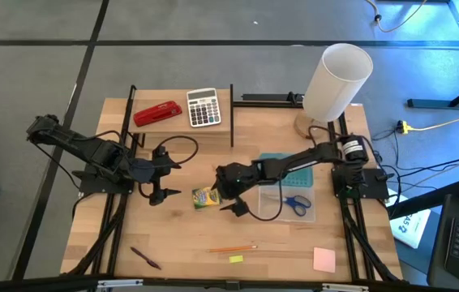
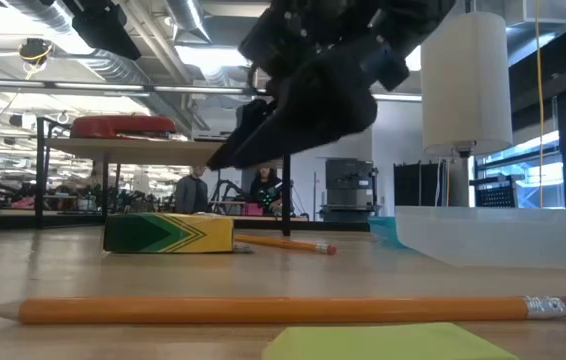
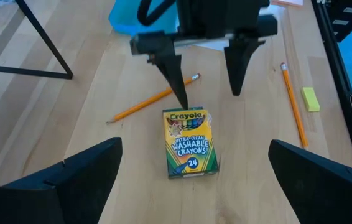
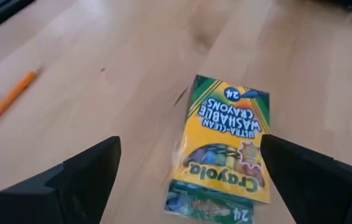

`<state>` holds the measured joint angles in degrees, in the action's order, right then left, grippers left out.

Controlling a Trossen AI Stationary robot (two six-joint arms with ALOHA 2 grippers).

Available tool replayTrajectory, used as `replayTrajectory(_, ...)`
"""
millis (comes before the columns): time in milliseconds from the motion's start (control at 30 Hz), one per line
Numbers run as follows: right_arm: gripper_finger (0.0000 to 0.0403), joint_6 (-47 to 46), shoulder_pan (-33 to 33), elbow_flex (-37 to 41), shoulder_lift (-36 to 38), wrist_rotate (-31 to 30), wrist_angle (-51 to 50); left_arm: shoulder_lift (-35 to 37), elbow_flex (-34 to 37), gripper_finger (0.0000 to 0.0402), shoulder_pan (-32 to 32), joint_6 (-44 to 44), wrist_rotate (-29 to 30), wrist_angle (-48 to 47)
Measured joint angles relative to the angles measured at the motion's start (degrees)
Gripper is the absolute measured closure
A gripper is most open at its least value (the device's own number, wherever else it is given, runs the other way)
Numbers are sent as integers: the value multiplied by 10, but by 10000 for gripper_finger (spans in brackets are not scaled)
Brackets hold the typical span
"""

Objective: Pack school essentials
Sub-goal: Put the yellow crayon box into the blue supply box

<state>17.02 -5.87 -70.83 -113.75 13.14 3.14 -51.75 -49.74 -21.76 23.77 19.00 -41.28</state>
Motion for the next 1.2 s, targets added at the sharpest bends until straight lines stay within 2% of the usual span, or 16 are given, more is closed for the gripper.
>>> replayTrajectory(333,15,-1,3,0,-14,-55,21,0,0,3,0,0,0,0)
replayTrajectory(1200,15,-9,12,0,-58,-41,52,0,0,3,0,0,0,0)
